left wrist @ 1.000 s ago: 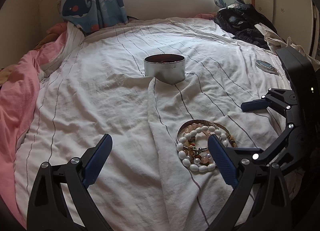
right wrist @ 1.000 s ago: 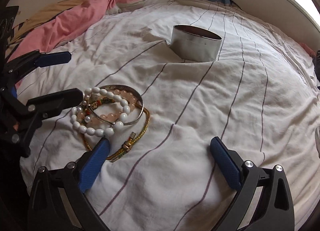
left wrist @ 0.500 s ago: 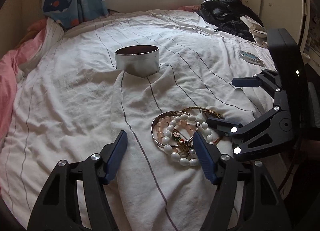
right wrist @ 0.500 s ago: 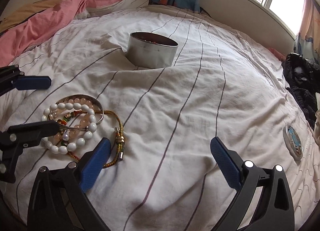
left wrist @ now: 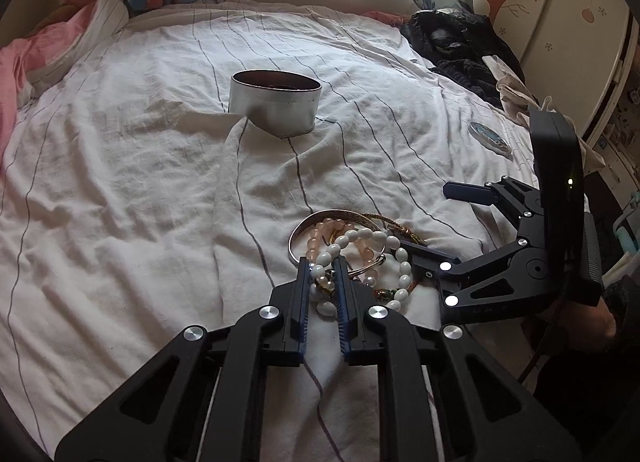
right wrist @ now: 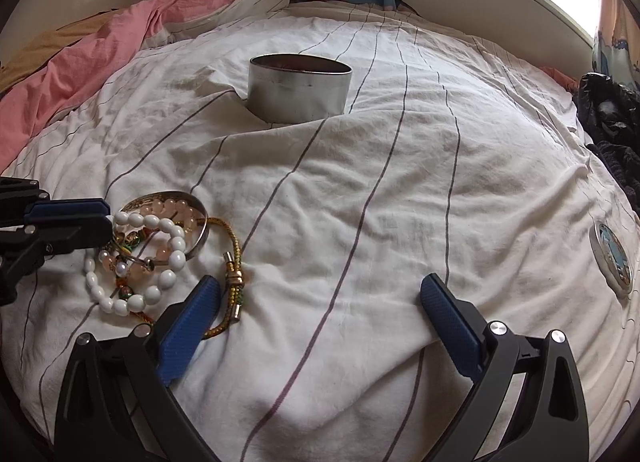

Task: Organize jewelry

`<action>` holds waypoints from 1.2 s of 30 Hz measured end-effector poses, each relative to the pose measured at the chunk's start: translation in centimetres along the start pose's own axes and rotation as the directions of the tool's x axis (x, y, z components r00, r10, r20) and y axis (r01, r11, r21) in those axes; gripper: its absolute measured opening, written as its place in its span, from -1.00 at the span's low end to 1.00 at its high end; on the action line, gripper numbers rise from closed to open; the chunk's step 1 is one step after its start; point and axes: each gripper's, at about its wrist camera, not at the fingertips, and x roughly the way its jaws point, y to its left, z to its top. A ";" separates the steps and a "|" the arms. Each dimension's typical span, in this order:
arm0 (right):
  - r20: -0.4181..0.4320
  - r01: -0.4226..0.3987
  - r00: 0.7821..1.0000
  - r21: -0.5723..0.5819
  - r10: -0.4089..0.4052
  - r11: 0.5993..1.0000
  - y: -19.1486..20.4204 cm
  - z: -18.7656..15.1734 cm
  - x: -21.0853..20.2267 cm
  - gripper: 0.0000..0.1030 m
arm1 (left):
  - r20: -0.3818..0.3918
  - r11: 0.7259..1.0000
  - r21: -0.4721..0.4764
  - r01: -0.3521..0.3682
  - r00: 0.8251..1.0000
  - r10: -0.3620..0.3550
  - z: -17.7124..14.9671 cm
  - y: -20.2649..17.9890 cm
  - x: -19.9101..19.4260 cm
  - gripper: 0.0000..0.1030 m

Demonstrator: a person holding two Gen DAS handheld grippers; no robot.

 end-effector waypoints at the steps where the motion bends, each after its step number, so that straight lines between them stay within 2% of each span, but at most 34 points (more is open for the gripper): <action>1: 0.000 0.000 1.000 0.001 0.000 1.000 0.0 0.0 0.0 0.86 | 0.002 1.000 -0.008 -0.009 1.000 0.009 0.0 0.2 -0.2 -0.82; 3: 0.001 -0.001 1.000 0.002 0.001 1.000 0.0 0.0 0.0 0.86 | 0.012 0.999 -0.034 -0.023 1.000 0.024 0.1 0.9 -0.6 -0.85; 5: 0.001 -0.003 1.000 0.004 0.003 1.000 -0.1 0.0 0.0 0.86 | 0.034 0.995 -0.095 0.013 0.999 -0.010 0.2 2.0 -1.1 -0.89; 8: 0.001 -0.004 1.000 0.005 0.004 1.000 -0.1 -0.1 0.0 0.86 | 0.055 0.991 -0.137 0.014 0.998 -0.007 0.3 3.0 -1.6 -0.89; 10: 0.001 -0.004 1.000 0.005 0.004 1.000 -0.1 0.0 0.0 0.86 | 0.058 0.989 -0.145 0.004 0.998 0.005 0.2 3.3 -1.7 -0.89; 15: 0.001 -0.004 1.000 0.005 0.004 1.000 -0.1 0.0 0.0 0.86 | 0.033 0.994 -0.108 0.031 0.999 -0.028 0.2 2.5 -1.3 -0.86; 17: 0.001 -0.004 1.000 0.005 0.004 1.000 -0.1 0.0 0.0 0.86 | 0.063 0.991 -0.126 0.041 0.997 -0.034 0.4 2.8 -1.8 -0.66; 18: 0.002 -0.004 1.000 0.005 0.004 1.000 -0.1 0.0 0.0 0.86 | 0.092 0.988 -0.146 0.048 0.995 -0.035 0.6 3.1 -2.3 -0.35; 19: 0.002 -0.004 1.000 0.005 0.004 1.000 -0.1 0.0 0.0 0.86 | 0.119 0.985 -0.167 0.050 0.992 -0.030 0.9 3.5 -2.7 -0.15; 20: 0.001 -0.004 1.000 0.005 0.004 1.000 -0.1 0.0 0.0 0.86 | 0.134 0.983 -0.173 0.054 0.991 -0.031 1.2 3.7 -2.8 -0.14; 24: 0.001 -0.004 1.000 0.005 0.004 1.000 -0.1 0.0 0.0 0.86 | 0.120 0.996 -0.083 0.033 0.993 -0.023 2.5 2.6 -1.7 -0.14; 27: 0.002 -0.004 1.000 0.005 0.004 1.000 -0.1 0.0 0.0 0.86 | 0.069 0.999 0.035 -0.006 0.998 0.003 3.2 1.0 0.0 -0.14; 29: 0.001 -0.005 1.000 0.006 0.005 1.000 -0.1 -0.1 0.0 0.86 | -0.010 0.994 0.098 -0.048 0.999 0.050 2.9 0.3 1.5 -0.26; 31: 0.001 -0.006 1.000 0.006 0.006 1.000 -0.1 -0.1 0.0 0.86 | -0.079 0.987 0.147 -0.065 0.994 0.077 2.1 -0.4 2.5 -0.49; 32: 0.000 -0.008 1.000 0.007 0.008 1.000 -0.1 -0.1 0.1 0.86 | -0.083 0.983 0.168 -0.076 0.992 0.091 1.8 -0.7 2.4 -0.52; 33: -0.001 -0.009 1.000 0.007 0.009 1.000 -0.1 -0.1 0.1 0.86 | -0.088 0.979 0.182 -0.089 0.990 0.106 1.7 -1.0 2.1 -0.71; 34: -0.001 -0.009 1.000 0.008 0.009 1.000 -0.1 -0.1 0.1 0.86 | -0.084 0.978 0.186 -0.096 0.990 0.113 1.5 -1.1 1.7 -0.77; 36: -0.001 -0.009 1.000 0.008 0.009 1.000 -0.1 -0.1 0.1 0.86 | -0.064 0.984 0.153 -0.096 0.992 0.106 1.4 -0.7 0.5 -0.87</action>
